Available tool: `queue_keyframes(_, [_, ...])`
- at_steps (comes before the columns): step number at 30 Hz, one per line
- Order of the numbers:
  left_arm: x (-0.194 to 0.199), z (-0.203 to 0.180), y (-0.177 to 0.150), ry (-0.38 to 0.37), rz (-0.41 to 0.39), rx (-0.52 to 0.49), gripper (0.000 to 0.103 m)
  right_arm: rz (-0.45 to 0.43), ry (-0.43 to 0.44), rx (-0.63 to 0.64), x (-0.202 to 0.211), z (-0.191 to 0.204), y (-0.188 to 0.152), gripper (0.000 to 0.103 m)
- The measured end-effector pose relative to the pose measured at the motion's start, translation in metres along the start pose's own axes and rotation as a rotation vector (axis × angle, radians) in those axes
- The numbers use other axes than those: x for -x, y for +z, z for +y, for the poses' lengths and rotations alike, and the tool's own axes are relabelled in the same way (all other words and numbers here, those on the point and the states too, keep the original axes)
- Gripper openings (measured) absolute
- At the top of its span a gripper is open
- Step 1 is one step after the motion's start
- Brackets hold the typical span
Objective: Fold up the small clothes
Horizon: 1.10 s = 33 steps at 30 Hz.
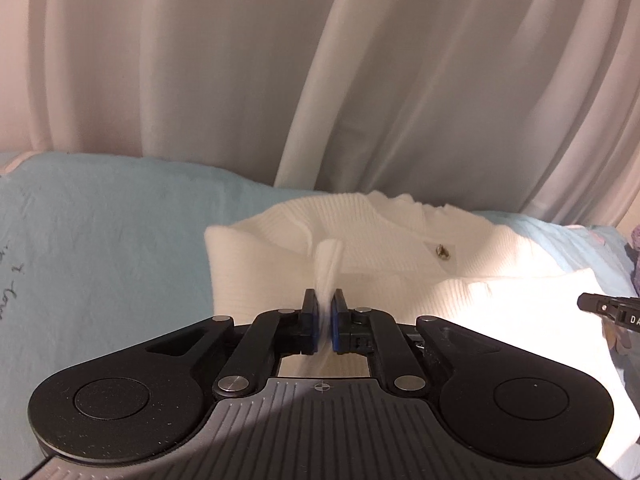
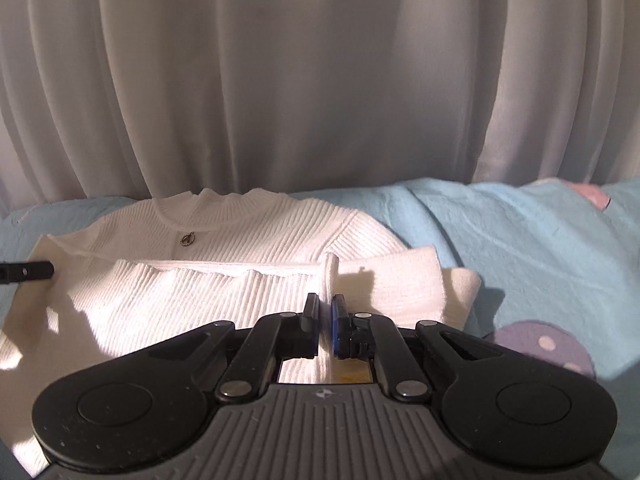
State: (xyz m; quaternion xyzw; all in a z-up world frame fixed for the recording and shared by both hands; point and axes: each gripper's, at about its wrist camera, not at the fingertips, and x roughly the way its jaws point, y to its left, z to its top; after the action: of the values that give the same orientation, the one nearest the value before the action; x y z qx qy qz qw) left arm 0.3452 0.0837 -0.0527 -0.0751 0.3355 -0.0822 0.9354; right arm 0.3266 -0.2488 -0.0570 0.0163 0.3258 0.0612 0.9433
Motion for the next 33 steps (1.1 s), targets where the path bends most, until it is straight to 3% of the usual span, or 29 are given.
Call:
queue_keyframes(5, [0.021, -0.005, 0.044, -0.013, -0.149, 0.000, 0.008, -0.142, -0.044, 0.040, 0.015, 0.007, 0.042, 0.005])
queue_keyframes(9, [-0.001, -0.010, 0.079, 0.076, -0.221, 0.011, 0.008, -0.206, -0.126, 0.097, -0.013, 0.018, 0.078, 0.005])
queue_keyframes(13, [-0.038, -0.012, 0.090, 0.149, -0.201, 0.067, 0.009, -0.193, -0.176, 0.076, -0.049, 0.020, 0.087, 0.005])
queue_keyframes(16, [-0.059, -0.011, 0.080, 0.213, -0.126, 0.071, 0.013, -0.154, -0.204, 0.034, -0.066, 0.017, 0.077, 0.006])
queue_keyframes(17, [-0.058, -0.011, 0.074, 0.212, -0.123, 0.066, 0.016, -0.144, -0.223, 0.023, -0.067, 0.016, 0.074, 0.011])
queue_keyframes(20, [-0.055, -0.015, 0.057, 0.167, -0.163, 0.037, 0.044, -0.154, -0.148, -0.094, -0.057, 0.015, 0.059, 0.022])
queue_keyframes(22, [-0.061, -0.016, 0.051, 0.128, -0.162, 0.032, 0.048, -0.130, -0.031, -0.140, -0.060, 0.030, 0.048, 0.022])
queue_keyframes(26, [-0.081, -0.022, 0.033, 0.086, -0.124, 0.045, 0.049, -0.023, 0.177, -0.099, -0.079, 0.074, 0.021, 0.025])
queue_keyframes(29, [-0.086, -0.019, 0.022, 0.108, -0.104, 0.061, 0.048, -0.062, 0.128, -0.068, -0.084, 0.073, 0.009, 0.025])
queue_keyframes(33, [-0.088, -0.006, 0.022, 0.130, -0.100, 0.091, 0.045, -0.085, 0.016, -0.159, -0.081, 0.024, 0.007, 0.018])
